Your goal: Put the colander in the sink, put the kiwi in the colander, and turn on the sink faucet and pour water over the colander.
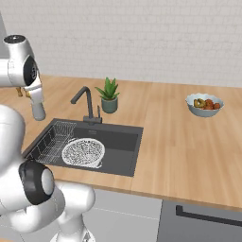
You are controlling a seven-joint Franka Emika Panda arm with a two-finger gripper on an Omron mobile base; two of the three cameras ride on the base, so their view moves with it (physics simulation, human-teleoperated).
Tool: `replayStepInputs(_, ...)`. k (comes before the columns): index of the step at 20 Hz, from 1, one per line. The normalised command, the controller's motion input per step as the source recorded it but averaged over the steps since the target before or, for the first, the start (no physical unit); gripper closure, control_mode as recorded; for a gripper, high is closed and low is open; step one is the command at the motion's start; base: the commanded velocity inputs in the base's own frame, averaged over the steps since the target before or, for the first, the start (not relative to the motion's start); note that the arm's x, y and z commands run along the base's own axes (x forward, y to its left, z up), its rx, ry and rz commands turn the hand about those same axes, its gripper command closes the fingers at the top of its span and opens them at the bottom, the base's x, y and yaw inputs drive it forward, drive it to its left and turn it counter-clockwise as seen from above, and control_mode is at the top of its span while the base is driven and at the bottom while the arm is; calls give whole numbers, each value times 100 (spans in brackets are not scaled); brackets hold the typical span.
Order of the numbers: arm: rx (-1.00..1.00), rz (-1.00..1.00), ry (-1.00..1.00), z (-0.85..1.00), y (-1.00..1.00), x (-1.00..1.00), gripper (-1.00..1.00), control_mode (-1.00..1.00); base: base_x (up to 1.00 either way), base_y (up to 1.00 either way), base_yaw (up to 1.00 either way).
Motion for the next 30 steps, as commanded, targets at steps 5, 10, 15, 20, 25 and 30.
replayStepInputs(5, 0, 6, -3, 3, -100, -29, 100, -100, 0, 0, 0)
replayStepInputs(10, 0, 13, -4, -4, -100, -26, 100, -100, 0, 0, 0)
replayStepInputs(15, 0, 21, -6, -21, -100, -3, 100, -100, 0, 0, 0)
replayStepInputs(20, 0, 26, -1, -54, -58, 24, 100, -100, 0, 0, 0)
replayStepInputs(25, 0, 26, 0, -89, -2, 64, 100, -100, 0, 0, 0)
replayStepInputs(30, 0, 25, 5, -96, 1, 78, 100, -100, 0, 0, 0)
